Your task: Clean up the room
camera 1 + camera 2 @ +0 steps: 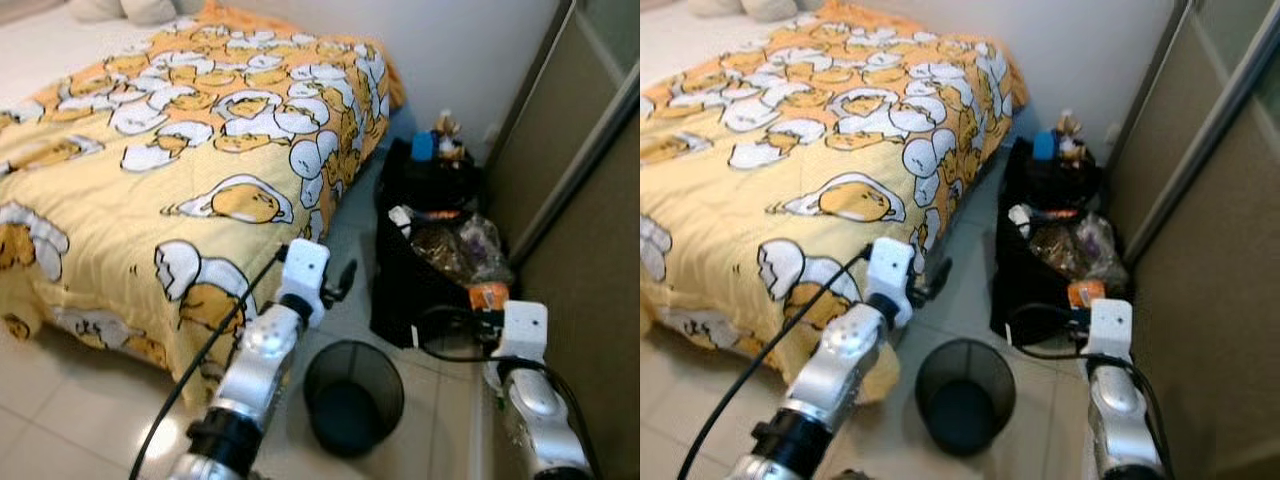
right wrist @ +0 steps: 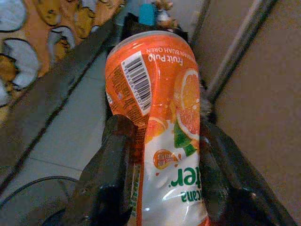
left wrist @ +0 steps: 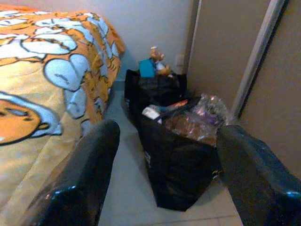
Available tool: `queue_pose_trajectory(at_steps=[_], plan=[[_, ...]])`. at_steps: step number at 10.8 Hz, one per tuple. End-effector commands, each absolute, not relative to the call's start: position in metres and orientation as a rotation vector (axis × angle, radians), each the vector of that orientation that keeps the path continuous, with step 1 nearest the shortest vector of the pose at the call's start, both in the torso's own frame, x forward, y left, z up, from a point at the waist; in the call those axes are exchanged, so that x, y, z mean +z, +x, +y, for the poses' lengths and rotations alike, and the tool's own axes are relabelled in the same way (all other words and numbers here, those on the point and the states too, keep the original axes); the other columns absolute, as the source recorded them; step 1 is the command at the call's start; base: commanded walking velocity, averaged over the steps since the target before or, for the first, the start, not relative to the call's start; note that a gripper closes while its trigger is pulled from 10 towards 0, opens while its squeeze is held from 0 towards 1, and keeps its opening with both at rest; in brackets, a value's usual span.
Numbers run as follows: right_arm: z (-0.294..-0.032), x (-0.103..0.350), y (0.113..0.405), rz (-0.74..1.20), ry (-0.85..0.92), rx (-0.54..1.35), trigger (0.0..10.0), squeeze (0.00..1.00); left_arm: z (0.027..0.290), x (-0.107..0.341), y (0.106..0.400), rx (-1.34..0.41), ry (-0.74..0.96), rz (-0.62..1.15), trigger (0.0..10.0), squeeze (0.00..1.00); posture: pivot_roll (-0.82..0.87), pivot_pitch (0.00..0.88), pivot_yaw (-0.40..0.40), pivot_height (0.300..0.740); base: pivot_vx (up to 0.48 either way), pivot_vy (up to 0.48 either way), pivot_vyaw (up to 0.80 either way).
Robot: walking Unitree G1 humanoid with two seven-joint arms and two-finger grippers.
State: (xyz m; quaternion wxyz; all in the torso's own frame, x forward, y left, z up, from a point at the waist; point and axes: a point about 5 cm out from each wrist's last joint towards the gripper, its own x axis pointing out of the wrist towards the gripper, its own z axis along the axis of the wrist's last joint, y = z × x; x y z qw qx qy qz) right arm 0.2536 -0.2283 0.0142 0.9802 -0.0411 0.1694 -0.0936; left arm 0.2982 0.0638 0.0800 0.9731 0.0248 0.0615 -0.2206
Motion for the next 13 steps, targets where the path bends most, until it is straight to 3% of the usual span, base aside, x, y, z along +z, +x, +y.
queue_pose_trajectory(at_steps=[1, 3, 7, 10, 13], plan=[[-0.226, 0.017, 0.260, 0.327, -0.075, -0.187, 10.0, 0.00, 0.068, 0.079, 0.296, -0.447, 0.086, 0.137, 10.0, 0.00, -0.04, 0.000, -0.010, 0.740, 0.000, 0.000, 0.00], [-0.224, 0.017, 0.266, 0.337, -0.066, -0.185, 10.0, 0.00, 0.081, 0.075, 0.286, -0.471, 0.173, 0.147, 10.0, 0.00, 0.00, 0.012, -0.001, 0.740, 0.000, 0.000, 0.00], [-0.216, 0.014, 0.276, 0.342, -0.058, -0.174, 10.0, 0.00, 0.110, 0.081, 0.237, -0.443, 0.208, 0.184, 10.0, 0.00, 0.15, 0.222, 0.009, 0.740, 0.000, 0.000, 0.48], [-0.185, 0.014, 0.303, 0.408, -0.004, -0.153, 10.0, 0.00, 0.092, 0.101, 0.188, -0.685, 0.193, 0.200, 10.0, 0.00, 0.20, 0.349, 0.017, 0.740, 0.000, 0.000, 0.00], [-0.158, 0.042, 0.336, 0.355, 0.218, -0.195, 10.0, 0.00, 0.084, 0.112, 0.154, -0.732, 0.149, 0.254, 10.0, 0.00, 0.25, 0.400, -0.020, 0.740, 0.000, 0.000, 0.00]])
